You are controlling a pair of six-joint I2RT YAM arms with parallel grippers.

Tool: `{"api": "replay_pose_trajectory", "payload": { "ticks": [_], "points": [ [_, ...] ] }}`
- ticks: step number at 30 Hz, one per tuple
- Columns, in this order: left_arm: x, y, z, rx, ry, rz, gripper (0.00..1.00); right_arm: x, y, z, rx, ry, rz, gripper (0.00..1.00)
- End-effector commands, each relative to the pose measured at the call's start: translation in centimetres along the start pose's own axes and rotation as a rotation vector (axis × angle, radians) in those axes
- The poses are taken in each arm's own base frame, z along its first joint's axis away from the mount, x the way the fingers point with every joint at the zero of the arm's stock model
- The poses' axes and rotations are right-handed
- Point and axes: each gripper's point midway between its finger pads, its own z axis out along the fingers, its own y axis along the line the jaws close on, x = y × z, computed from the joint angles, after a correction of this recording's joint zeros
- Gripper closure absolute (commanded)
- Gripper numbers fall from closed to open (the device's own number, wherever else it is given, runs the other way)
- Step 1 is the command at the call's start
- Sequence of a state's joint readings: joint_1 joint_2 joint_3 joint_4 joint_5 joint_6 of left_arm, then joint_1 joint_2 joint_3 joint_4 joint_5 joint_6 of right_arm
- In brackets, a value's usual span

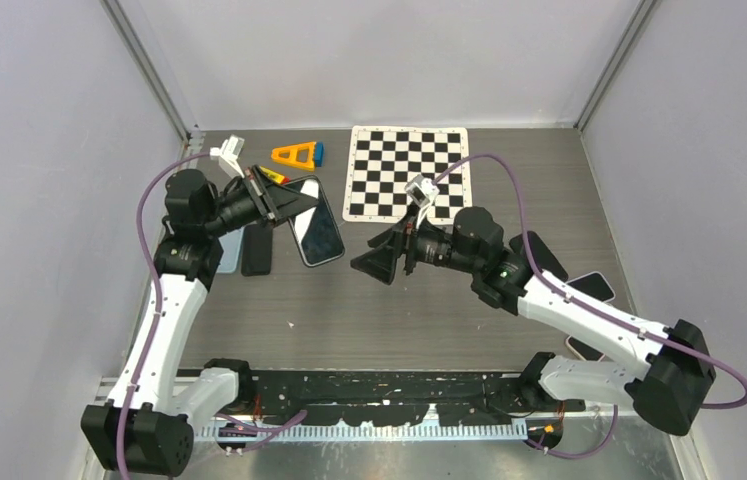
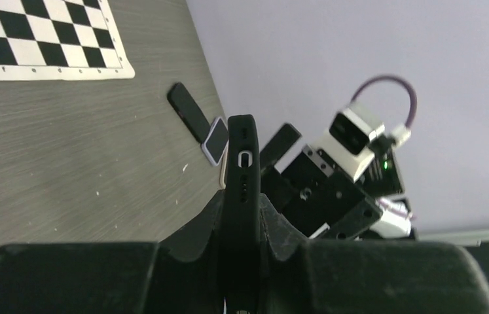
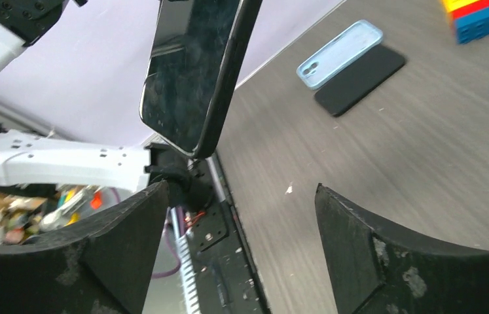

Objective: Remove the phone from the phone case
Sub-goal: Remove the phone case from the phone.

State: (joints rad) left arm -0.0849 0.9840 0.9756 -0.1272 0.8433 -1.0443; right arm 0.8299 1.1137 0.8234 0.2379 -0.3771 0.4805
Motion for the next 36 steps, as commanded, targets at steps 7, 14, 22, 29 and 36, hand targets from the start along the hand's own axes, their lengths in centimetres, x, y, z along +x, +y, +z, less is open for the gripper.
{"api": "replay_pose_trajectory", "payload": {
  "ticks": [7, 14, 22, 29, 36],
  "points": [
    [2.4, -3.6, -1.7, 0.192, 0.136, 0.241, 1.0, -1.6, 5.3, 2.0, -0.311, 0.042, 0.134, 0.3],
    [3.1, -4.2, -2.1, 0.227, 0.177, 0.238, 1.0, -1.4, 5.1, 2.7, -0.314, 0.057, 0.157, 0.55],
    [3.2, -5.5, -2.4, 0.275, 0.176, 0.249, 1.0, 1.0, 5.1, 3.6, -0.364, 0.17, 0.114, 0.76],
    [3.1, -5.6, -2.7, 0.262, 0.147, 0.298, 1.0, 1.7, 5.2, 4.0, -0.364, 0.191, 0.129, 0.72],
    [3.0, -5.7, -2.8, 0.249, 0.146, 0.301, 1.0, 2.0, 5.9, 2.9, -0.399, 0.204, 0.107, 0.62]
  ]
}}
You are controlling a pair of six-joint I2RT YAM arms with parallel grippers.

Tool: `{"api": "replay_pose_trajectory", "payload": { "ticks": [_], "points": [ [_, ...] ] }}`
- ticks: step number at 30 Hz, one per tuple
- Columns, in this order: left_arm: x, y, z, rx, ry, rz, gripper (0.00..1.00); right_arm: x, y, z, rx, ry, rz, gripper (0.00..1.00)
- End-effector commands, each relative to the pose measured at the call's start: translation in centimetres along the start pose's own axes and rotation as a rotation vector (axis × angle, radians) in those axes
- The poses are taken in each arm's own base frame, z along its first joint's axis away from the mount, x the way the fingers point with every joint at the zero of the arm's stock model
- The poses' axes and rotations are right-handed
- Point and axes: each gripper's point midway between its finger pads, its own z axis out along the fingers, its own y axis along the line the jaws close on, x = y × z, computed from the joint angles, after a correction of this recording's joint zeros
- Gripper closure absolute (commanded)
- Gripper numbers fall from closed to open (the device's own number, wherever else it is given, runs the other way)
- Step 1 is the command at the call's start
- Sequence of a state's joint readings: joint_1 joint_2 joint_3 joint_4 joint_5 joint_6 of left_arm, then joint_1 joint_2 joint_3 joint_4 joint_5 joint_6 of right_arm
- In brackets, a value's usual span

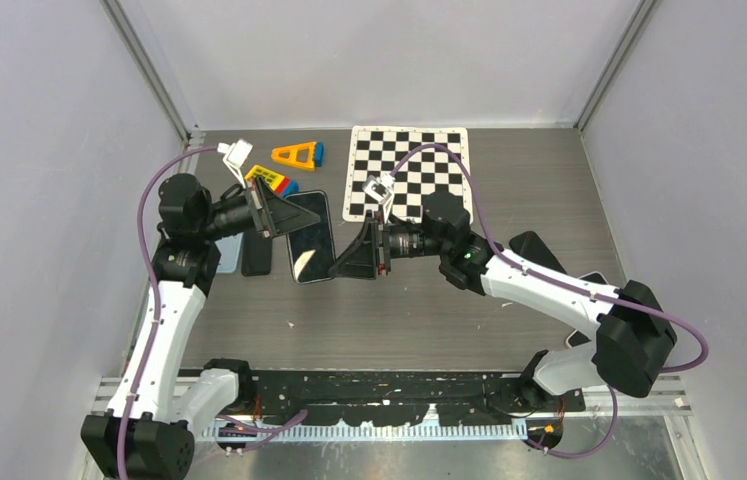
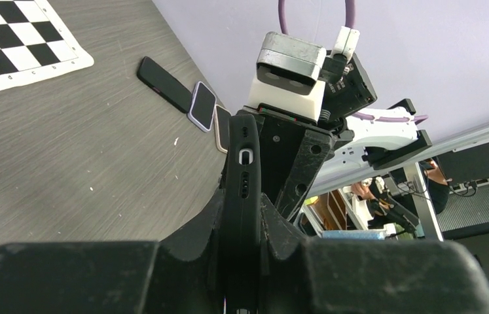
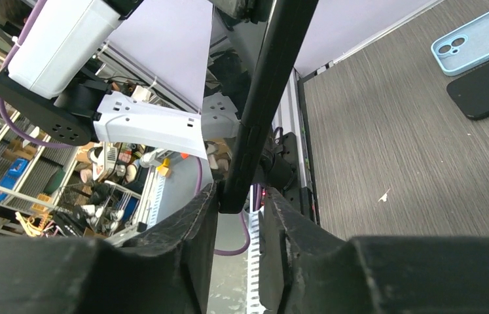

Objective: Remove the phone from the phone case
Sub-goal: Remove the phone case from the phone.

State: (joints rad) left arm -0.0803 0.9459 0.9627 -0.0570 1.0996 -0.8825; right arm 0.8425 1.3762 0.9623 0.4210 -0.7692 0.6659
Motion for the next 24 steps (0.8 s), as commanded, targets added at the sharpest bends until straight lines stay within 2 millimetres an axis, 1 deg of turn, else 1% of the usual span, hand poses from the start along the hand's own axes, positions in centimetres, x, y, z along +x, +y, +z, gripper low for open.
{"api": "replay_pose_trajectory", "payload": {
  "ticks": [1, 3, 4, 6, 7, 8, 9, 10, 13, 14, 16, 17, 18, 19, 20, 21, 22, 23, 24],
  "points": [
    [-1.0, -2.7, -0.4, 0.043, -0.021, 0.065, 1.0, 0.6, 1.0, -0.4, -0.033, 0.032, -0.044, 0.56],
    [-1.0, -2.6, -0.4, 0.043, -0.02, 0.063, 1.0, 0.8, 1.0, -0.5, -0.029, 0.038, -0.05, 0.5],
    [-0.9, -2.6, -0.3, 0.043, -0.018, 0.061, 1.0, 0.8, 0.9, -0.6, -0.028, 0.039, -0.058, 0.49],
    [-0.9, -2.6, -0.4, 0.044, -0.017, 0.061, 1.0, 0.9, 0.9, -0.6, -0.024, 0.042, -0.061, 0.52],
    [-0.9, -2.6, -0.4, 0.045, -0.017, 0.06, 1.0, 0.8, 0.8, -0.6, -0.023, 0.039, -0.064, 0.59],
    [-0.8, -2.7, -0.4, 0.048, -0.015, 0.059, 1.0, 0.7, 0.8, -0.6, -0.018, 0.035, -0.066, 0.67],
    [-0.8, -2.7, -0.4, 0.048, -0.014, 0.054, 1.0, 0.5, 0.8, -0.5, -0.017, 0.03, -0.068, 0.71],
    [-0.7, -2.8, -0.4, 0.052, -0.013, 0.052, 1.0, 0.3, 0.7, -0.5, -0.011, 0.02, -0.07, 0.78],
    [-0.6, -3.0, -0.4, 0.069, -0.012, 0.036, 1.0, -0.4, 0.4, -0.3, 0.004, -0.014, -0.086, 0.88],
    [-0.6, -3.2, -0.5, 0.078, -0.015, 0.032, 1.0, -0.5, 0.1, -0.2, 0.016, -0.021, -0.088, 0.94],
    [-0.7, -3.5, -0.4, 0.089, -0.017, -0.013, 1.0, -0.4, -0.8, -0.1, 0.047, -0.021, -0.101, 0.99],
    [-0.8, -3.8, -0.3, 0.1, -0.013, -0.049, 1.0, -0.4, -1.5, 0.0, 0.073, -0.022, -0.134, 0.99],
    [-0.9, -4.1, -0.2, 0.116, -0.005, -0.086, 1.0, 0.1, -2.3, -0.1, 0.108, -0.006, -0.134, 0.99],
    [-0.9, -4.4, 0.0, 0.132, 0.002, -0.12, 1.0, 0.1, -3.3, -0.2, 0.154, -0.005, -0.183, 0.99],
    [-0.9, -4.6, 0.2, 0.143, 0.009, -0.151, 1.0, 0.6, -4.2, -0.4, 0.204, 0.029, -0.186, 0.99],
    [-0.9, -4.8, 0.4, 0.151, 0.013, -0.176, 1.0, 0.5, -5.3, -0.5, 0.266, 0.034, -0.254, 0.99],
    [-0.8, -4.8, 0.5, 0.152, 0.018, -0.198, 1.0, 1.0, -6.0, -0.6, 0.303, 0.064, -0.261, 0.99],
    [-0.8, -4.8, 0.7, 0.152, 0.023, -0.216, 1.0, 1.1, -6.9, -0.6, 0.338, 0.081, -0.305, 0.99],
    [-0.8, -4.8, 0.8, 0.151, 0.024, -0.226, 1.0, 1.2, -7.1, -0.6, 0.354, 0.097, -0.314, 0.99]
  ]
}}
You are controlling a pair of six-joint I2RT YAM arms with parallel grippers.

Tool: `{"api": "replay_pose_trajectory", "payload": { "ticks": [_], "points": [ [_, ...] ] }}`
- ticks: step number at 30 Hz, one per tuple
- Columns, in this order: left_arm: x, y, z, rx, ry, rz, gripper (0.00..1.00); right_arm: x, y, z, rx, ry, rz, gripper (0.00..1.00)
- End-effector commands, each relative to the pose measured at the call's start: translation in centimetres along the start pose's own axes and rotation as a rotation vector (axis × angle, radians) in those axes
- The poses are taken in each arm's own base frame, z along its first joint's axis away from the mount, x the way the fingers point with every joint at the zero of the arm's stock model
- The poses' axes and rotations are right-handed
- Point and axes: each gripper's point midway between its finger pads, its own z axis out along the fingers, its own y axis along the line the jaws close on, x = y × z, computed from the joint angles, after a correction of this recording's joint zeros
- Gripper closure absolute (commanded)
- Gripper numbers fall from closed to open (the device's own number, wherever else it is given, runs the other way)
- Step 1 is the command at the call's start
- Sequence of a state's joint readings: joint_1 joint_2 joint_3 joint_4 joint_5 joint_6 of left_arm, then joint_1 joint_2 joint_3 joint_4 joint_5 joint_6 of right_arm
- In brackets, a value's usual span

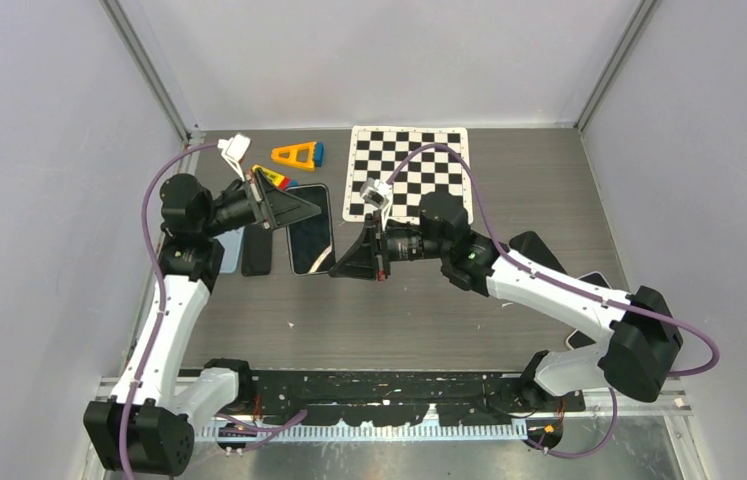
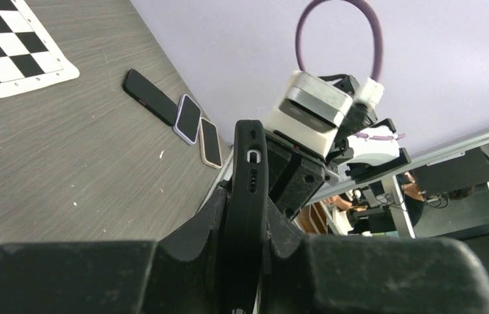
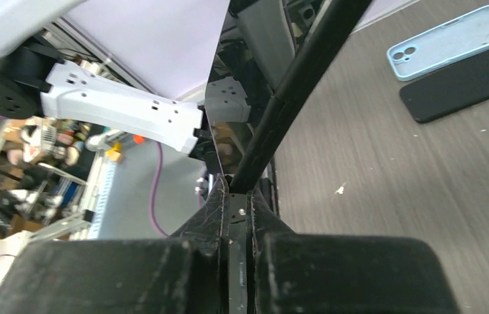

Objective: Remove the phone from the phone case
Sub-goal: Remove the phone case from the phone.

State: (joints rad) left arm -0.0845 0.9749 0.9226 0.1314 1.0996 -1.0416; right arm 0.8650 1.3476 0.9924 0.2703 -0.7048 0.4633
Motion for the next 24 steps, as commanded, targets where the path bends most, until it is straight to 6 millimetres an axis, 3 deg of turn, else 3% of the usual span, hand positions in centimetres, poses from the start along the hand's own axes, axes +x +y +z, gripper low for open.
{"api": "replay_pose_trajectory", "payload": {
  "ticks": [1, 6, 15, 19, 22, 24],
  "points": [
    [0.5, -4.6, 0.5, 0.101, 0.05, -0.181, 1.0, 1.5, -6.8, 0.1, 0.304, 0.084, -0.203, 0.99],
    [-0.2, -3.6, 0.8, 0.063, -0.007, -0.208, 1.0, 1.7, -8.3, 0.3, 0.373, 0.117, -0.313, 0.99],
    [-0.2, -0.9, 1.6, 0.014, -0.003, -0.339, 1.0, -0.7, -9.4, -0.6, 0.5, 0.037, -0.383, 0.99],
    [0.1, 0.9, 1.7, -0.069, -0.017, -0.321, 1.0, -2.1, -7.7, -1.5, 0.482, -0.053, -0.376, 0.99],
    [0.2, 2.1, 1.6, -0.131, -0.03, -0.323, 1.0, -3.6, -5.1, -3.0, 0.447, -0.142, -0.363, 0.99],
    [0.0, 2.6, 1.7, -0.147, -0.046, -0.332, 1.0, -3.9, -4.0, -4.0, 0.434, -0.175, -0.34, 0.93]
  ]
}}
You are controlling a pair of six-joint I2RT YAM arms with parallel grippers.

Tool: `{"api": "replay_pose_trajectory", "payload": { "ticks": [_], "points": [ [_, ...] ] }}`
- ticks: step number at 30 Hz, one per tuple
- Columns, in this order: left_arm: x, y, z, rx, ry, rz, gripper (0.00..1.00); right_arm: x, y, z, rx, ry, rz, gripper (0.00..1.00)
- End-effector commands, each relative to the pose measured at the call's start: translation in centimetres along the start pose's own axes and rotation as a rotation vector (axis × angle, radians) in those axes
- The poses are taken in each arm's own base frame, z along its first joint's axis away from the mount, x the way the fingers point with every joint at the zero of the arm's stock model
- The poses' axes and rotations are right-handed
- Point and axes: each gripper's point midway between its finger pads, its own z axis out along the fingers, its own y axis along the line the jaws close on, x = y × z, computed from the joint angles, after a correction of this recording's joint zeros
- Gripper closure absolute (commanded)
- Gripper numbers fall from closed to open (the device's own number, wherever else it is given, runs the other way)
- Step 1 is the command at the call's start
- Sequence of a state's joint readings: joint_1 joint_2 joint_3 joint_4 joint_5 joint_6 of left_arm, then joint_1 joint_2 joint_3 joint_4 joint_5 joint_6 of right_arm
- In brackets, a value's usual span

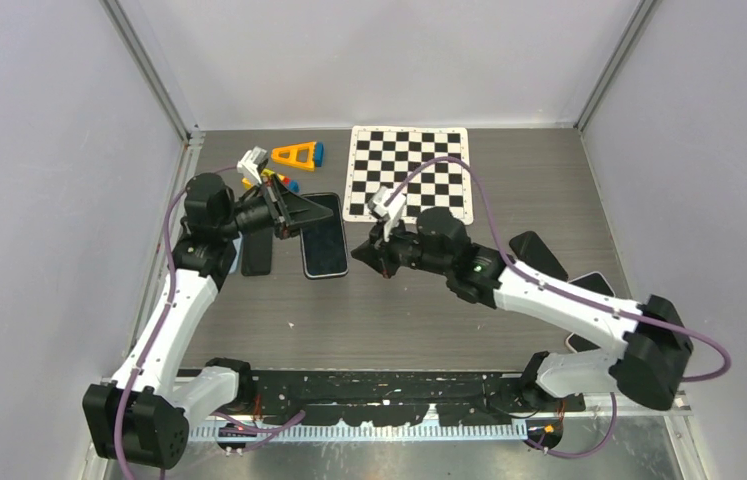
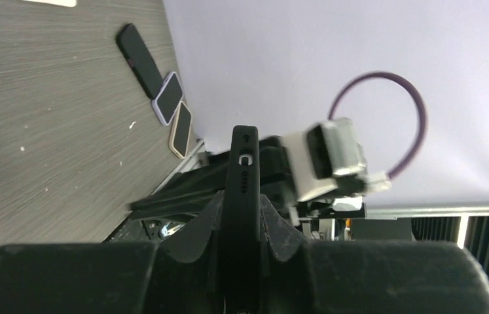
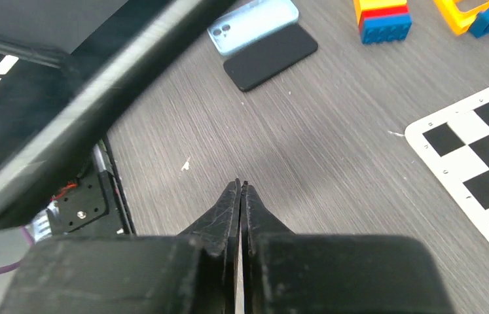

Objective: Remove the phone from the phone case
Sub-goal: Remove the phone case from the phone.

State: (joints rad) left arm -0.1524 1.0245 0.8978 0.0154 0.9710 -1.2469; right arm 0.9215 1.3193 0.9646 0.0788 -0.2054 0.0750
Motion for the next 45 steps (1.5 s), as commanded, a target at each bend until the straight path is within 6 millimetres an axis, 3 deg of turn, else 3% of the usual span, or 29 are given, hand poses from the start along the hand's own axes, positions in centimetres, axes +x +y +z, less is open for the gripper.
{"api": "replay_pose_trajectory", "payload": {
  "ticks": [1, 3, 4, 6, 10, 17, 21, 23, 30, 34, 43, 45],
  "points": [
    [-1.2, -0.6, -0.1, -0.029, -0.055, 0.031, 1.0, -5.9, 1.4, -3.9, -0.007, -0.213, 0.041, 0.89],
    [-1.7, -0.4, 0.0, -0.037, -0.086, 0.02, 1.0, -6.4, 1.5, -5.1, 0.007, -0.224, 0.082, 0.71],
    [-2.0, -0.4, 0.0, -0.039, -0.106, 0.01, 1.0, -7.0, 1.6, -5.8, 0.013, -0.241, 0.093, 0.52],
    [-2.8, -0.3, 0.1, -0.044, -0.15, -0.012, 1.0, -7.7, 1.3, -6.8, 0.043, -0.26, 0.149, 0.34],
    [-4.6, 0.1, 0.2, -0.043, -0.263, -0.1, 1.0, -10.0, 2.0, -8.1, 0.024, -0.33, 0.246, 0.23],
    [-6.3, 0.8, -0.2, 0.032, -0.402, -0.26, 1.0, -11.8, 6.2, -6.8, -0.222, -0.322, 0.474, 0.23],
    [-6.9, 1.8, -1.1, 0.026, -0.494, -0.353, 1.0, -12.2, 6.8, -6.2, -0.29, -0.365, 0.548, 0.65],
    [-7.0, 2.3, -1.7, 0.017, -0.539, -0.389, 1.0, -12.0, 6.1, -5.6, -0.266, -0.382, 0.567, 0.74],
    [-6.4, 2.9, -2.4, 0.013, -0.567, -0.48, 1.0, -11.5, 4.5, -3.8, -0.195, -0.399, 0.6, 0.67],
    [-6.5, 2.1, -2.6, 0.042, -0.574, -0.484, 1.0, -11.3, 3.8, -2.9, -0.166, -0.405, 0.617, 0.61],
    [-6.2, 1.3, -2.6, 0.057, -0.56, -0.462, 1.0, -11.2, 2.0, -1.9, -0.092, -0.449, 0.679, 0.61],
    [-6.1, 1.0, -2.5, 0.062, -0.549, -0.448, 1.0, -10.8, 1.3, -1.5, -0.058, -0.45, 0.72, 0.55]
  ]
}}
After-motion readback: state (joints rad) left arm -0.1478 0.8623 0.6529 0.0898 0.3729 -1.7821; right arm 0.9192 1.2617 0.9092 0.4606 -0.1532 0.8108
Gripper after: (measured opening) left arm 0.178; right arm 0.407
